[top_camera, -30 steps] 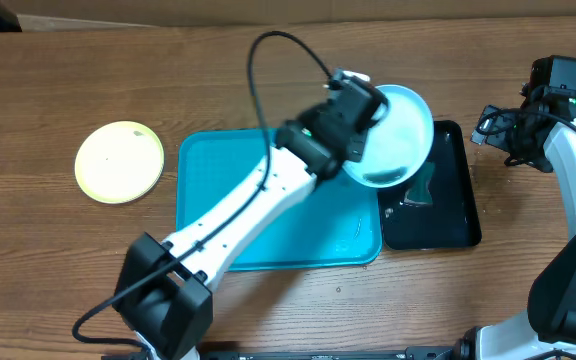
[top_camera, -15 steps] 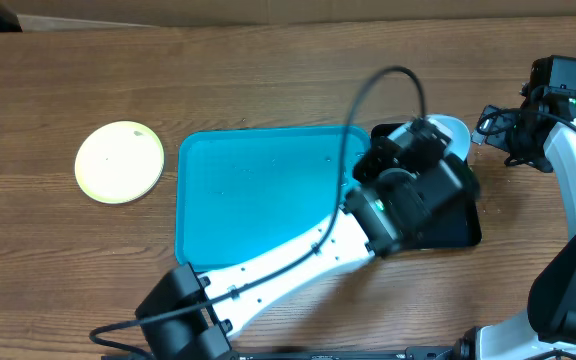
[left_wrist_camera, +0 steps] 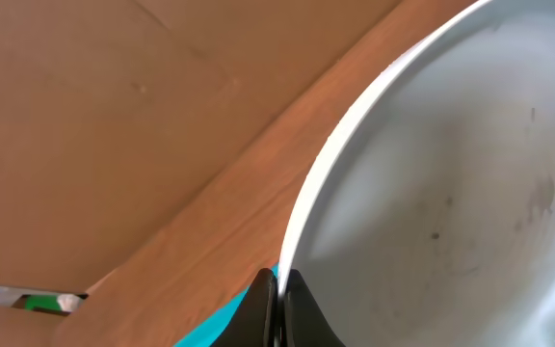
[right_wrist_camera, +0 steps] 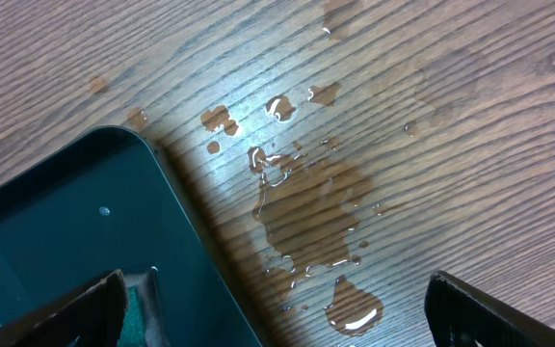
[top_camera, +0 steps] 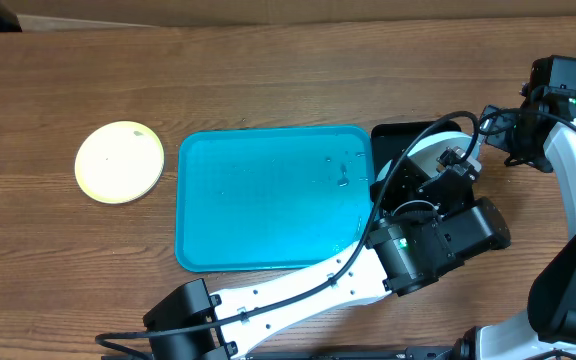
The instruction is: Clean dirty plates on tray and stack at the side
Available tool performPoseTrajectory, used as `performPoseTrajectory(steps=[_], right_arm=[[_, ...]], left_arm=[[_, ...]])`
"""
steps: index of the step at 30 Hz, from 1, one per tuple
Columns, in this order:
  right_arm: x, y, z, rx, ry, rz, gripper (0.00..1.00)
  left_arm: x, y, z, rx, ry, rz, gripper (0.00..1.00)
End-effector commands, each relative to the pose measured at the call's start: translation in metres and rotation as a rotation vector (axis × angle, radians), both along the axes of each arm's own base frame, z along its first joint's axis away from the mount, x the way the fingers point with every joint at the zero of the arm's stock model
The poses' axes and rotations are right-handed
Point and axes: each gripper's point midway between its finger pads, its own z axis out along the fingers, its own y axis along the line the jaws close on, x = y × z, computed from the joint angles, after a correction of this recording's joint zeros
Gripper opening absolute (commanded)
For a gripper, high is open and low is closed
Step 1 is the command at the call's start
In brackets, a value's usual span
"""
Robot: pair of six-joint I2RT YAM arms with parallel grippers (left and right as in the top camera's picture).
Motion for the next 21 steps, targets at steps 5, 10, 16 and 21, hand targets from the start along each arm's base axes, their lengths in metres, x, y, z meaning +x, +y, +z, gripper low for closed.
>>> performPoseTrajectory(steps=[5, 10, 16, 21], right_arm=[[0.0046, 0.0004, 0.0058, 0.001, -0.022, 0.000, 1.00], [0.0046, 0.0004, 0.0058, 0.001, -0.022, 0.000, 1.00], [0.0046, 0.0004, 0.0058, 0.001, -0.022, 0.000, 1.00], [0.0046, 0.0004, 0.0058, 0.001, -0.022, 0.000, 1.00]], left_arm=[[0.0018, 0.0046, 0.0205, -0.014, -0.049, 0.027, 0.04], [0.0018, 0.0046, 0.0205, -0.014, -0.050, 0.028, 0.04], [0.0041, 0.0063, 0.0204, -0.017, -0.049, 0.034, 0.04], [0.0066, 0.0084, 0.0201, -0.031, -0.048, 0.045, 0.04]])
